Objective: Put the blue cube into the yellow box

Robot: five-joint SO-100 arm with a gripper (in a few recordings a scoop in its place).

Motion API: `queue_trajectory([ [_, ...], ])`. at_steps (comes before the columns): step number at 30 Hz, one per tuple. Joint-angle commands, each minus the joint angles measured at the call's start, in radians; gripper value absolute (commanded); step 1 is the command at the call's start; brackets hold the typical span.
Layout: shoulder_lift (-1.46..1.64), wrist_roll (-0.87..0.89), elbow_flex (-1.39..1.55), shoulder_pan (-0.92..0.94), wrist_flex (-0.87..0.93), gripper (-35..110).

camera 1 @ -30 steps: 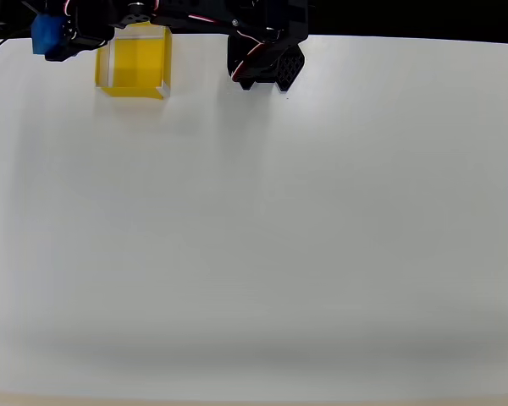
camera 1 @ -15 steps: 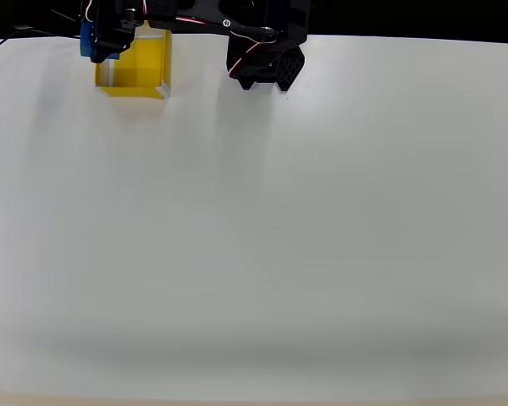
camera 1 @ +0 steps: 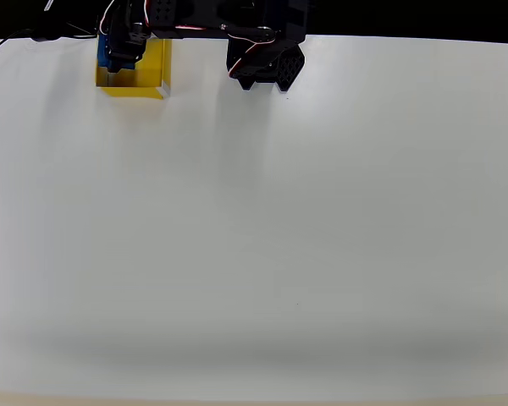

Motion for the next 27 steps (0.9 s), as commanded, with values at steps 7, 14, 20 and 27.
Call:
queue_trajectory([
  [7, 0.051, 0.000, 0.110, 0.029, -0.077, 12],
  [14, 0.052, -0.054, 0.160, 0.032, -0.094, 21],
  [20, 0.051, -0.049, 0.166, 0.048, -0.095, 39],
  [27, 0.057, -0.058, 0.135, 0.055, -0.057, 46],
])
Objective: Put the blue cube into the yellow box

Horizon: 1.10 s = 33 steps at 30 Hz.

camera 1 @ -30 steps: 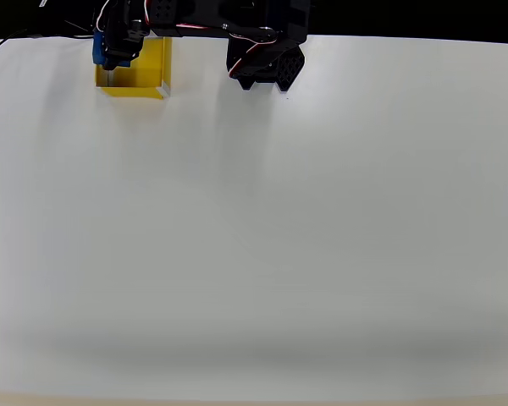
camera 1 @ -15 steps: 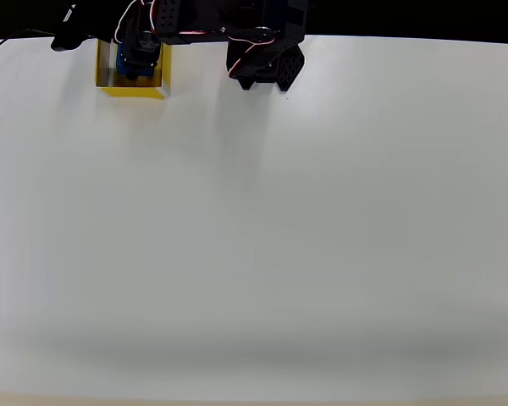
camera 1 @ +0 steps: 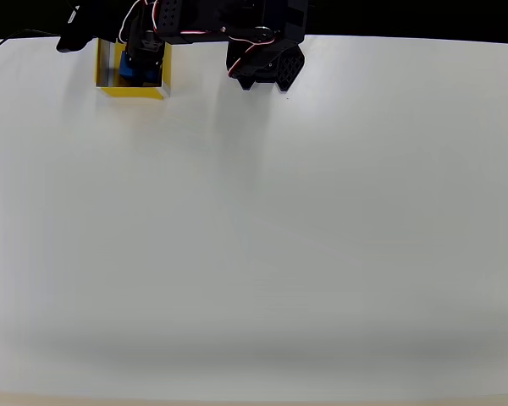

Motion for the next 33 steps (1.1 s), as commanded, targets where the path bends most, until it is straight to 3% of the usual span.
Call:
queue_trajectory([
  [1, 0.058, -0.018, -0.071, 0.020, 0.035, 47],
  [15, 0.133, -0.049, -0.474, 0.017, 0.288, 49],
  [21, 0.222, -0.038, -0.617, -0.035, 0.308, 48],
  [26, 0.348, -0.025, -0.620, -0.216, 0.319, 48],
  [33, 0.480, 0.012, -0.614, -0.664, 0.376, 48],
])
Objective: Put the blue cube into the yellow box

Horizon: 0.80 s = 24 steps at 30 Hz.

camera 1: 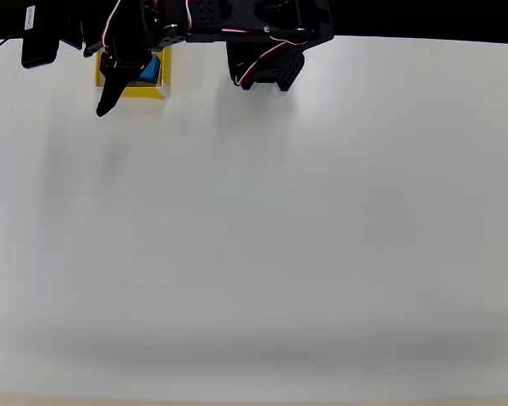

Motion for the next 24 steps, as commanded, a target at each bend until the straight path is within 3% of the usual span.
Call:
queue_trajectory([
  [1, 0.120, 0.014, -0.103, -0.284, 0.023, 48],
  [7, 0.184, 0.021, -0.023, -0.657, 0.058, 44],
  [13, 0.379, -0.006, 0.295, -0.942, -0.009, 37],
  [24, 0.807, -0.049, 0.934, -1.190, -0.123, 24],
])
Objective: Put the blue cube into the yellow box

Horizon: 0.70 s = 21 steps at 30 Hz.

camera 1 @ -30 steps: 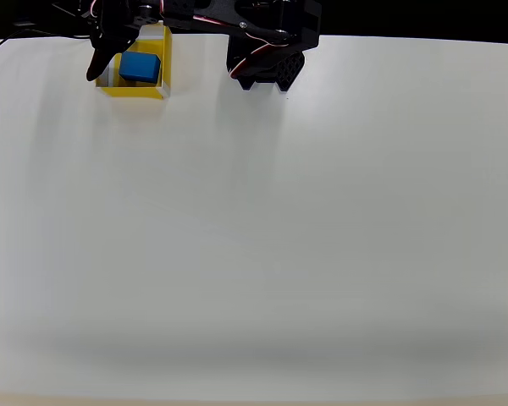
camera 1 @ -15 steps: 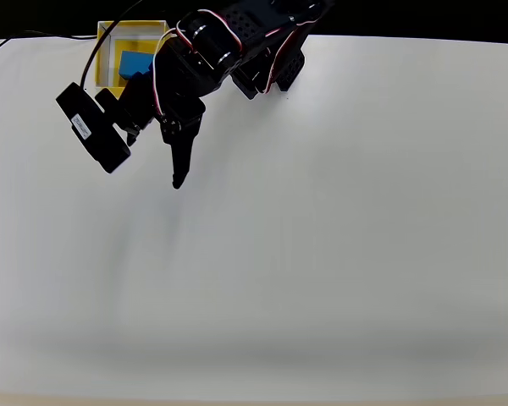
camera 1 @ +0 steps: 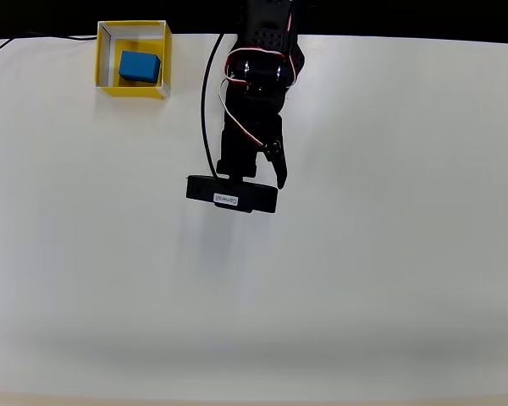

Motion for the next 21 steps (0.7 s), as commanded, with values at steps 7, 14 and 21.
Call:
queue_trajectory([
  [7, 0.270, -0.051, 0.296, -0.038, 0.000, 13],
  [14, 0.272, -0.094, 0.357, -0.046, 0.103, 4],
  [21, 0.267, -0.098, 0.357, -0.074, 0.262, 0],
])
